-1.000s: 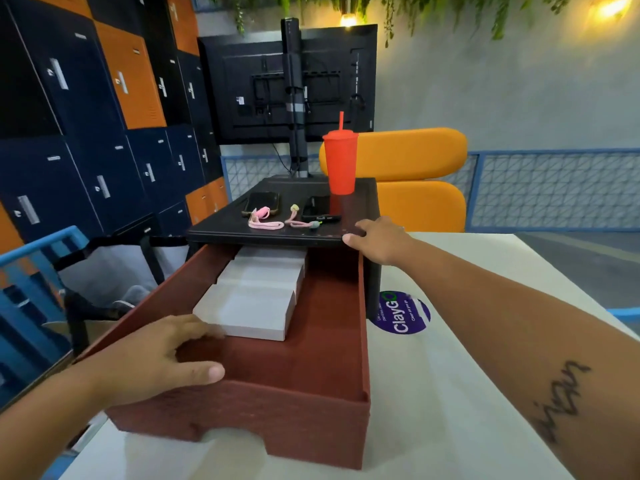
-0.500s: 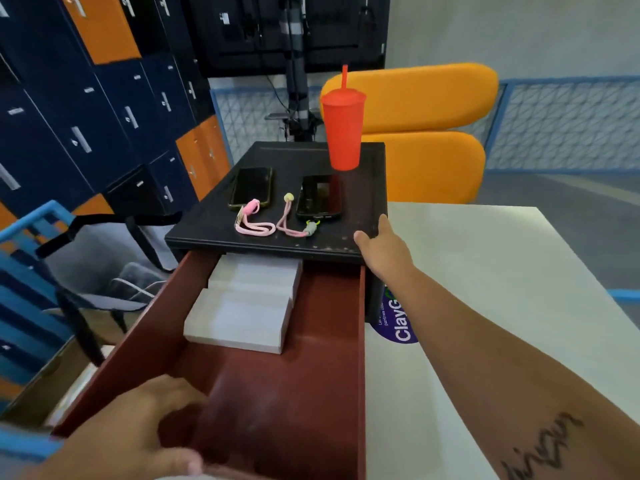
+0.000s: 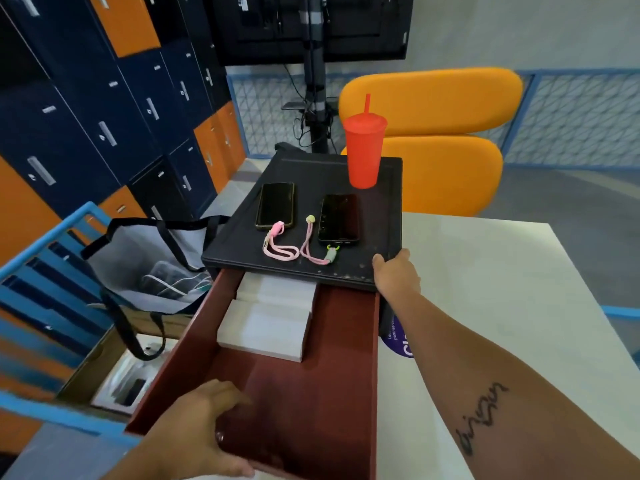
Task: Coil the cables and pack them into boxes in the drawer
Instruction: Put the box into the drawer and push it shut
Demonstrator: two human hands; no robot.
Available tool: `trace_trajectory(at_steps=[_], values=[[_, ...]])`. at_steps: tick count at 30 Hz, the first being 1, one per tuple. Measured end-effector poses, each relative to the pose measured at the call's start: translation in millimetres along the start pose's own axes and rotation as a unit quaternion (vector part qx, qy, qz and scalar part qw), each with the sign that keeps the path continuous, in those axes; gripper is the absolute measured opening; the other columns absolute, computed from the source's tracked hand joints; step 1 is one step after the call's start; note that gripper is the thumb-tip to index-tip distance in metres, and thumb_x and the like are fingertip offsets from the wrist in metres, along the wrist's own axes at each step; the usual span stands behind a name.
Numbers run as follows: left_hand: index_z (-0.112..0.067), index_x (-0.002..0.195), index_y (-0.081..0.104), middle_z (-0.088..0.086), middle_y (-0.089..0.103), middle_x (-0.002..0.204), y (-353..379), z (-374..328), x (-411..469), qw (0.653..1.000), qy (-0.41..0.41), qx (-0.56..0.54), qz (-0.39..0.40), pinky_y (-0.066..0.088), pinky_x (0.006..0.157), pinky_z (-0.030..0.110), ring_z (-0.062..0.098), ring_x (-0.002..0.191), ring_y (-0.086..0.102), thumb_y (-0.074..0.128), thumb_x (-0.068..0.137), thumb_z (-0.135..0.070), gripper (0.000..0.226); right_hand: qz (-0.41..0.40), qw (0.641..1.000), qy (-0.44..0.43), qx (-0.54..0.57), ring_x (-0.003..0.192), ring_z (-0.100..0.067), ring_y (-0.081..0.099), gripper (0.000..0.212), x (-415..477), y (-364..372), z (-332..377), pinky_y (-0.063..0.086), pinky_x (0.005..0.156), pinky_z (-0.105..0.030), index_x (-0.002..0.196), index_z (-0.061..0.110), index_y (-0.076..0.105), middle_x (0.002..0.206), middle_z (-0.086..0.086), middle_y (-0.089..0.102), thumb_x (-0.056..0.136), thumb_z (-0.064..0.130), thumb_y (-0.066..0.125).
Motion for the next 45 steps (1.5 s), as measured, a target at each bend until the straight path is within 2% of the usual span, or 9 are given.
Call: trace_trajectory(at_steps=[3, 7, 14, 19, 25, 31, 36, 42, 45], values=[[-0.053, 0.092, 0.052, -0.029, 0.048, 0.098, -5, -5, 4, 0.999, 0.047, 0.021, -0.015, 0.038, 0.082, 0.004, -0.014, 0.092, 0.049, 0.057, 0.032, -0.092, 0.072, 0.001, 1.0, 0.0, -0.018, 0.116, -0.038, 0.05, 0.049, 2, 0, 0, 0.043, 0.091, -0.042, 0.136, 0.008, 0.029, 0.13, -0.018, 0.05, 0.096, 0.035, 0.04], [-0.035, 0.086, 0.066, -0.025, 0.053, 0.079, -12, -5, 24, 0.986, 0.145, 0.069, -0.046, 0.038, 0.059, 0.005, -0.011, 0.074, 0.046, 0.059, 0.047, -0.089, 0.068, -0.003, 0.999, -0.011, -0.031, 0.115, -0.037, 0.052, 0.048, 3, 1, -2, 0.045, 0.089, -0.042, 0.135, 0.009, 0.031, 0.13, -0.016, 0.051, 0.096, 0.036, 0.039], [-0.03, 0.082, 0.062, -0.018, 0.057, 0.077, -27, 0, 73, 0.971, 0.197, 0.12, -0.059, 0.044, 0.056, 0.014, -0.003, 0.072, 0.046, 0.058, 0.046, -0.089, 0.069, -0.005, 0.999, -0.02, -0.041, 0.113, -0.038, 0.051, 0.049, 7, 2, -5, 0.044, 0.088, -0.043, 0.131, 0.007, 0.034, 0.126, -0.016, 0.052, 0.095, 0.04, 0.04], [-0.028, 0.086, 0.067, -0.02, 0.057, 0.082, -39, -5, 101, 0.974, 0.168, 0.14, -0.062, 0.051, 0.067, 0.02, 0.004, 0.077, 0.055, 0.066, 0.038, -0.079, 0.069, -0.008, 0.999, -0.024, -0.041, 0.112, -0.037, 0.052, 0.048, 6, 3, -5, 0.046, 0.089, -0.044, 0.131, 0.01, 0.034, 0.124, -0.015, 0.053, 0.094, 0.042, 0.04], [-0.023, 0.117, 0.061, -0.004, 0.057, 0.113, -46, -1, 133, 0.966, 0.173, 0.17, -0.085, 0.045, 0.09, 0.036, 0.015, 0.108, 0.047, 0.058, 0.046, -0.085, 0.094, -0.014, 0.998, -0.026, -0.05, 0.112, -0.035, 0.053, 0.046, 3, 1, -4, 0.046, 0.088, -0.041, 0.13, 0.011, 0.035, 0.124, -0.014, 0.053, 0.095, 0.041, 0.04], [-0.027, 0.138, 0.032, 0.003, 0.029, 0.141, -48, -5, 149, 0.945, 0.184, 0.233, -0.14, 0.021, 0.103, 0.057, 0.03, 0.132, 0.023, 0.046, 0.05, -0.089, 0.109, -0.014, 0.998, -0.027, -0.053, 0.111, -0.034, 0.055, 0.044, 1, 0, -2, 0.047, 0.088, -0.04, 0.128, 0.013, 0.035, 0.125, -0.012, 0.054, 0.096, 0.041, 0.04], [-0.025, 0.145, 0.018, 0.0, 0.021, 0.147, -49, 2, 166, 0.94, 0.193, 0.243, -0.139, 0.004, 0.112, 0.052, 0.025, 0.139, 0.014, 0.041, 0.054, -0.091, 0.115, -0.011, 0.998, -0.026, -0.052, 0.11, -0.033, 0.055, 0.043, 0, 0, -2, 0.047, 0.087, -0.04, 0.128, 0.013, 0.035, 0.124, -0.011, 0.054, 0.096, 0.041, 0.039], [-0.019, 0.14, 0.032, 0.002, 0.04, 0.136, -53, 1, 176, 0.931, 0.202, 0.264, -0.152, 0.028, 0.101, 0.051, 0.023, 0.124, 0.031, 0.039, 0.057, -0.089, 0.109, -0.009, 0.998, -0.023, -0.05, 0.109, -0.033, 0.056, 0.047, 3, 2, -4, 0.051, 0.089, -0.045, 0.132, 0.015, 0.031, 0.126, -0.011, 0.054, 0.095, 0.043, 0.038], [-0.02, 0.136, 0.041, 0.004, 0.051, 0.129, -55, 1, 180, 0.93, 0.192, 0.274, -0.155, 0.038, 0.095, 0.051, 0.021, 0.117, 0.034, 0.039, 0.057, -0.089, 0.104, -0.002, 0.997, -0.033, -0.077, 0.119, -0.034, 0.05, 0.059, 3, 3, -3, 0.047, 0.093, -0.043, 0.147, 0.026, 0.008, 0.14, -0.011, 0.04, 0.097, 0.044, 0.033]])
Point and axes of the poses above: each hand's wrist, its own x-axis towards the middle knuckle, its own y-axis out of the palm, z = x × y, the point moved 1 cm from there along x, towards the middle knuckle
